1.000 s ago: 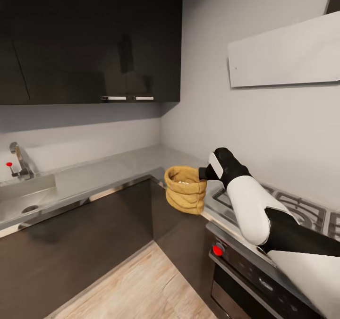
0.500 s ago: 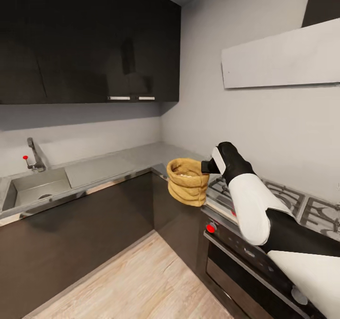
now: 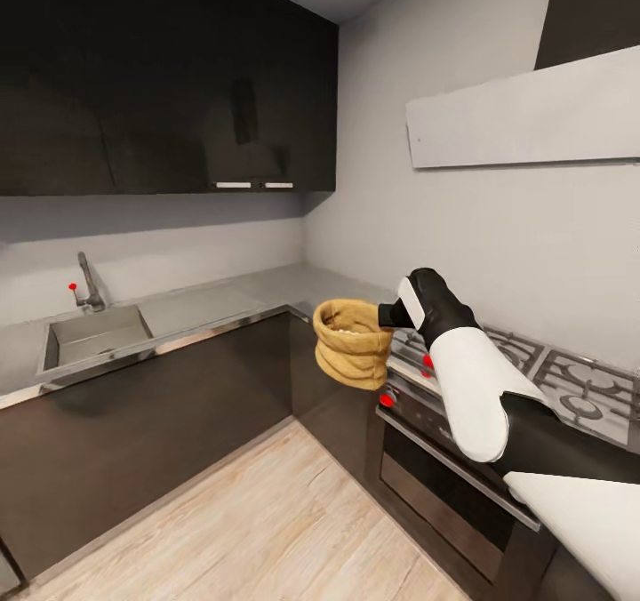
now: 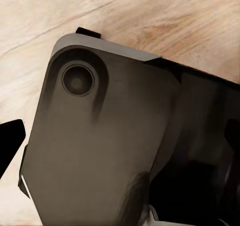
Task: In the kitchen, take the popcorn bag from the countertop, put it into the microwave, and heat it until the popcorn is cooked so the cooked popcorn ends up inside the bag.
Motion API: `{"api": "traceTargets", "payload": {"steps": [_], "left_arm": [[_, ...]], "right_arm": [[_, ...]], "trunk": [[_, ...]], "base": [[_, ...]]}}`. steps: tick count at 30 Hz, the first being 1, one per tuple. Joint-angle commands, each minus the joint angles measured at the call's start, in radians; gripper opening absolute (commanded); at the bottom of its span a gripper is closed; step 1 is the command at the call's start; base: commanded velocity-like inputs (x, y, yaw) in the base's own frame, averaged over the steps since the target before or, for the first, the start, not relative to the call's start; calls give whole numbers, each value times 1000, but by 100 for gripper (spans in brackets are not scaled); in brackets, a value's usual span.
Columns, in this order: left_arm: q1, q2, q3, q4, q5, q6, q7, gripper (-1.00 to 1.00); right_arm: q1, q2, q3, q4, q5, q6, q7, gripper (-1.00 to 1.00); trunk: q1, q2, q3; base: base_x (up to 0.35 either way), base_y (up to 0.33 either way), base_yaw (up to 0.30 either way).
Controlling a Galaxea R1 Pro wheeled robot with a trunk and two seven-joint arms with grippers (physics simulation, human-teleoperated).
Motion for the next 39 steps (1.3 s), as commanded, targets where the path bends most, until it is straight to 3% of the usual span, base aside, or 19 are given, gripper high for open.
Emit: {"api": "traceTargets", "payload": {"steps": [1,12,16,39], "left_arm": [[0,0,1,-1,4,-2,-1,100],[1,-1,1,-1,4,-2,1,100],[0,-1,1,-1,3,-2,2,100],[0,-1,0,-1,3,-2,2,100]], "right_arm": [[-1,2,-9,-1,9,3,3,-100],[-1,2,-8,-1,10,7,1,-100],[-1,2,-8,-5,11,49,3,-100],[-1,2,-8,-6,11,49,2,-100]], "trunk": [[0,-1,-1],[0,-1,-1],[0,-1,-1],[0,-1,-1]], "base": [[-348,0,0],[-348,0,0],[-348,0,0],[-348,0,0]]}}
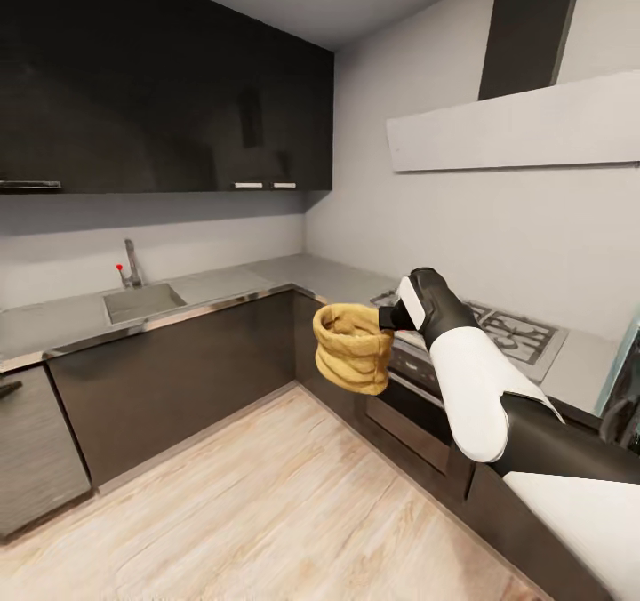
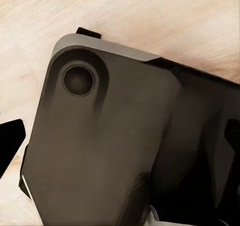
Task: In the kitchen, take the popcorn bag from the countertop, put it into the microwave, and heat it until the popcorn is cooked so the cooked popcorn ends up inside the bag.
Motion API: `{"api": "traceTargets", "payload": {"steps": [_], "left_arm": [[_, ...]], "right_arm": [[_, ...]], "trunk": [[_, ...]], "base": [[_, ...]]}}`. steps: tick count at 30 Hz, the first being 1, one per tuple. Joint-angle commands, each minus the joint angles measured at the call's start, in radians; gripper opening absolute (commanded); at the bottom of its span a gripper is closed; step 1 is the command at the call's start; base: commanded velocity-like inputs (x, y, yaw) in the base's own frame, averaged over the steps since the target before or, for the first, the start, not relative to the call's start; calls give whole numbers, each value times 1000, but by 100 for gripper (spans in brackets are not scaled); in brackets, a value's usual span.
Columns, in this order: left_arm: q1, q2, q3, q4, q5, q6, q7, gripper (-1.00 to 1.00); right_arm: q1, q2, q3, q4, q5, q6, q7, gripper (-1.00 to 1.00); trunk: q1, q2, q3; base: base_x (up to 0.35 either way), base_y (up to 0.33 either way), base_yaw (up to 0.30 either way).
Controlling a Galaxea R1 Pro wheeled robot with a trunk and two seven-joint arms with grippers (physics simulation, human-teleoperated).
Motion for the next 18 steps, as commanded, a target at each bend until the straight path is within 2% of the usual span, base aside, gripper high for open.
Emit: {"api": "traceTargets", "payload": {"steps": [1,18], "left_arm": [[1,0,1,-1,4,-1,-1,100],[1,0,1,-1,4,-1,-1,100]], "right_arm": [[-1,2,-8,-1,9,3,3,-100],[-1,2,-9,-1,9,3,2,-100]], "trunk": [[0,-1,-1],[0,-1,-1]], "base": [[-348,0,0],[-348,0,0]]}}
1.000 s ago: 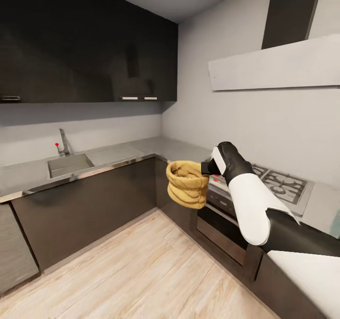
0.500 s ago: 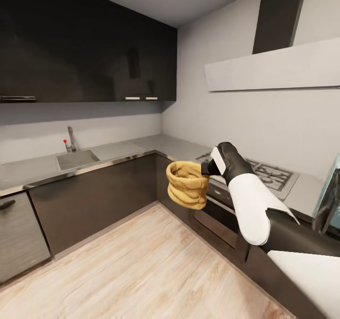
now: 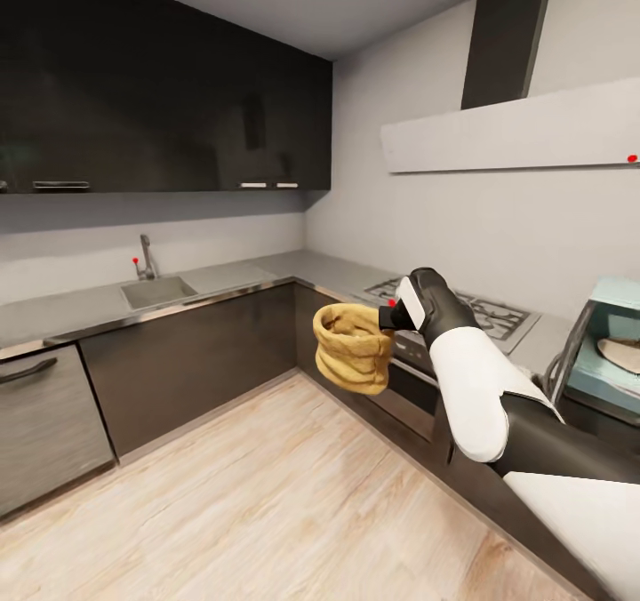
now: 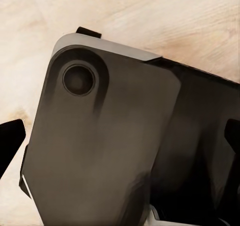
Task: In the kitchen, take the popcorn bag from the countertop, put it into the microwave, and heat it until the popcorn is cooked so the cooked popcorn ends up inside the bag.
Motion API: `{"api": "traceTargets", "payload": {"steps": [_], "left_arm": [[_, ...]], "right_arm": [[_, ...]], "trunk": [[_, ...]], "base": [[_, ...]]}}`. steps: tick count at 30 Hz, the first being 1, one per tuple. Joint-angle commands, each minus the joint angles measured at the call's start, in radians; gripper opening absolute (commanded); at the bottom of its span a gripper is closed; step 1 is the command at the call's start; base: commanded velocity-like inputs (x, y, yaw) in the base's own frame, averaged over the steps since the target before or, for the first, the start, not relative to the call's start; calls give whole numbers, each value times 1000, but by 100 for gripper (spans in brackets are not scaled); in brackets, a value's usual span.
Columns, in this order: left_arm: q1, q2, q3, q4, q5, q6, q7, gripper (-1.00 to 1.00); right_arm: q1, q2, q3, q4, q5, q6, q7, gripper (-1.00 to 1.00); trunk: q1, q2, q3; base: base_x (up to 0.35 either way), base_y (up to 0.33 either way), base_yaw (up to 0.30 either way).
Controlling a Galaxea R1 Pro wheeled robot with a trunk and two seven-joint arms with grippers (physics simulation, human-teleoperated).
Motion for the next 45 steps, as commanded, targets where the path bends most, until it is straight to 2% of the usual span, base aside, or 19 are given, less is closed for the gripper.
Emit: {"api": "traceTargets", "payload": {"steps": [1,20,37,45], "left_arm": [[0,0,1,-1,5,-1,-1,100],[-1,3,1,-1,6,0,-10,100],[-1,5,-1,-1,6,0,-11,100],[0,2,1,-1,6,0,-10,100]], "right_arm": [[-1,2,-8,-1,9,3,3,-100],[-1,2,-12,0,7,3,4,-100],[-1,2,-9,0,8,3,3,-100],[-1,2,-12,-1,8,3,4,-100]], "trunk": [[0,-1,-1],[0,-1,-1],[0,-1,-1],[0,-1,-1]], "base": [[-348,0,0],[-69,37,-3],[-12,6,-233],[-275,127,-41]]}}
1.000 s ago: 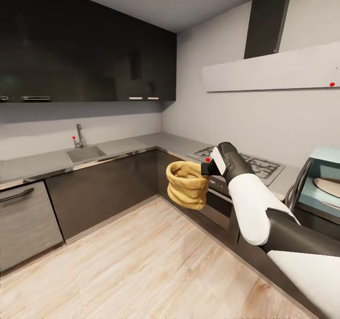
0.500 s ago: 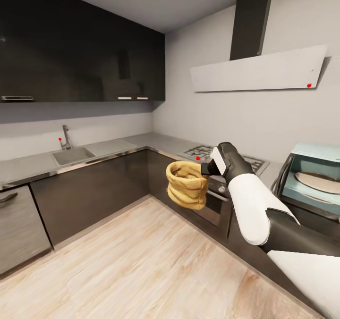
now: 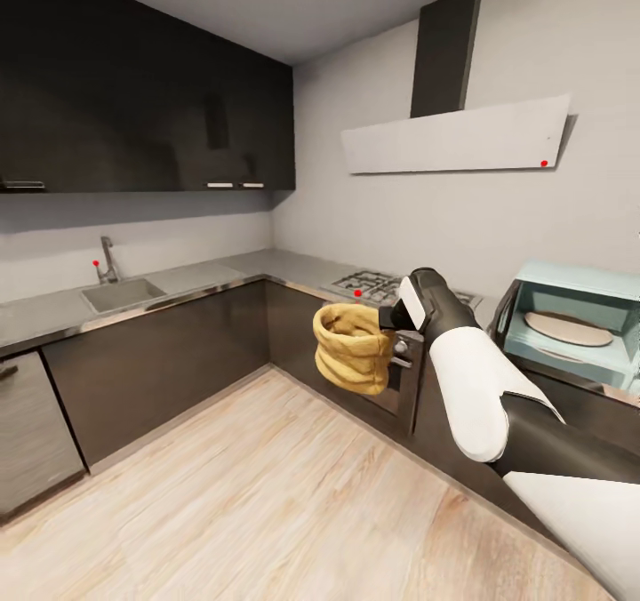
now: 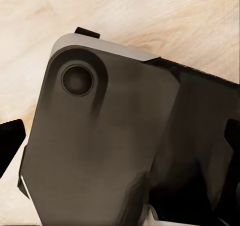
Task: In the kitchen, take the popcorn bag from the countertop, put it into the microwave, and heat it until the popcorn is cooked so the cooked popcorn ends up inside the bag.
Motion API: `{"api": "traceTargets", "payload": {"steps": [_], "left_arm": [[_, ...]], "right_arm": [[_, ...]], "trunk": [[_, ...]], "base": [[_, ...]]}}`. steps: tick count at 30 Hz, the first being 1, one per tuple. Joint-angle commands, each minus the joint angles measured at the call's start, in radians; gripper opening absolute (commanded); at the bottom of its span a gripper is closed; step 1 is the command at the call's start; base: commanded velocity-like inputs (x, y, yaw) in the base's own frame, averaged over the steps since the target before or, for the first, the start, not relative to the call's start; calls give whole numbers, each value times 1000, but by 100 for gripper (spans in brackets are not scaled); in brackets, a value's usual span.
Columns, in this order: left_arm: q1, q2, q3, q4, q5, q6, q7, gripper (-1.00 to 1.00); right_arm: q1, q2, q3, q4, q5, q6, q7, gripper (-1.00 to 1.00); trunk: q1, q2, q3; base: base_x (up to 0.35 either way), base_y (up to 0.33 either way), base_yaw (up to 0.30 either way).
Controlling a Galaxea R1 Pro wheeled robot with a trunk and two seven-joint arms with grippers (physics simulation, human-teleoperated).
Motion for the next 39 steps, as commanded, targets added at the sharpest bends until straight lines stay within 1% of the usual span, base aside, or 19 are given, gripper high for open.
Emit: {"api": "traceTargets", "payload": {"steps": [1,32,35,39], "left_arm": [[1,0,1,-1,5,-1,-2,100],[1,0,1,-1,5,-1,-2,100],[1,1,1,-1,5,-1,-2,100],[1,1,1,-1,5,-1,-2,100]], "right_arm": [[-1,2,-9,-1,8,3,3,-100],[-1,2,-10,0,11,3,2,-100],[-1,2,-10,0,15,3,0,-100],[-1,2,-10,0,11,3,0,-100]], "trunk": [[0,-1,-1],[0,-1,-1],[0,-1,-1],[0,-1,-1]], "base": [[-267,219,0],[-260,224,0],[-256,123,0],[-75,18,0]]}}
